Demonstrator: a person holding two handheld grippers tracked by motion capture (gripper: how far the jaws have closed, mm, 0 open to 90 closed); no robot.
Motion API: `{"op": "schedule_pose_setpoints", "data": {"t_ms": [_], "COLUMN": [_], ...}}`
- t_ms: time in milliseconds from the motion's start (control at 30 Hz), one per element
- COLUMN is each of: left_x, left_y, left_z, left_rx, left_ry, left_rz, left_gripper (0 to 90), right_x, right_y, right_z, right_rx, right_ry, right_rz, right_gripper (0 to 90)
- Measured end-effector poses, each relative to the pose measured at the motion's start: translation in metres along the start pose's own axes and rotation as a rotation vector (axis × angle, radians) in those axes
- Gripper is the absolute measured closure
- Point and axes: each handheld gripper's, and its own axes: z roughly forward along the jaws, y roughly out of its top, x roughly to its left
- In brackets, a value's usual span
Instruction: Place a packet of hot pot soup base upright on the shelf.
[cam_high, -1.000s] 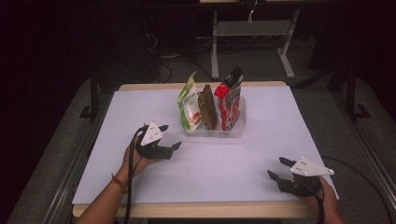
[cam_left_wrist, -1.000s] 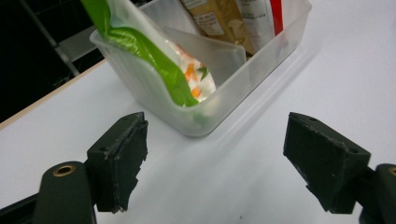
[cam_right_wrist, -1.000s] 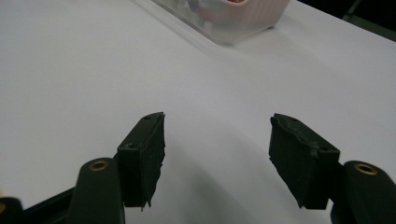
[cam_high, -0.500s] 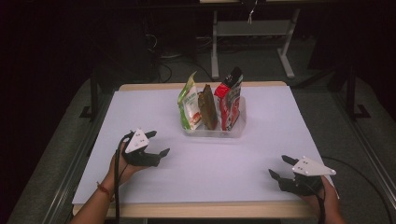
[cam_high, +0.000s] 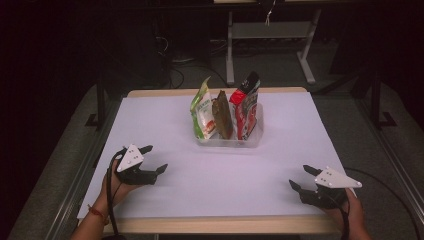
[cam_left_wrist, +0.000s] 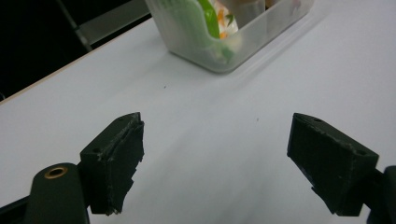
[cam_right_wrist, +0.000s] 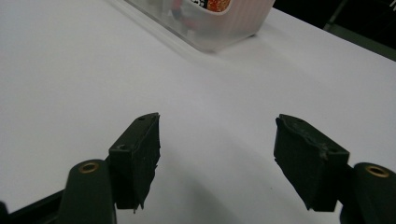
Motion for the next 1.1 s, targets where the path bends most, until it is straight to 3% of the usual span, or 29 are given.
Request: {"op": "schedule_pose_setpoints", "data": {"t_ms": [267, 367, 567, 1100], "left_x": [0.004, 0.008, 0.015, 0.014], "left_y": [-0.014, -0.022, -0.036, -0.055], "left_z": [-0.017, -0.024, -0.035, -0.045], "left_rx": [-0.012, -0.043, -0.055, -0.092], "left_ry": [0.045, 0.055, 0.088, 0.085], "left_rz": [-0.009, -0.048, -0.093, -0.158], "left_gripper": [18.0, 18.0, 18.1, 18.0], "right_x": [-0.002, -0.003, -0.005, -0.009], "right_y": [0.0, 0.0, -0.002, -0.006], "right_z": [-0.003, -0.004, -0.005, -0.005], "right_rx": [-0.015, -0.023, -0.024, -0.019], "right_ry": [-0.01, -0.015, -0.016, -0.01], "right_rz": [0.003, 0.007, 0.027, 0.049], "right_gripper": [29.7, 29.7, 29.8, 29.7]}}
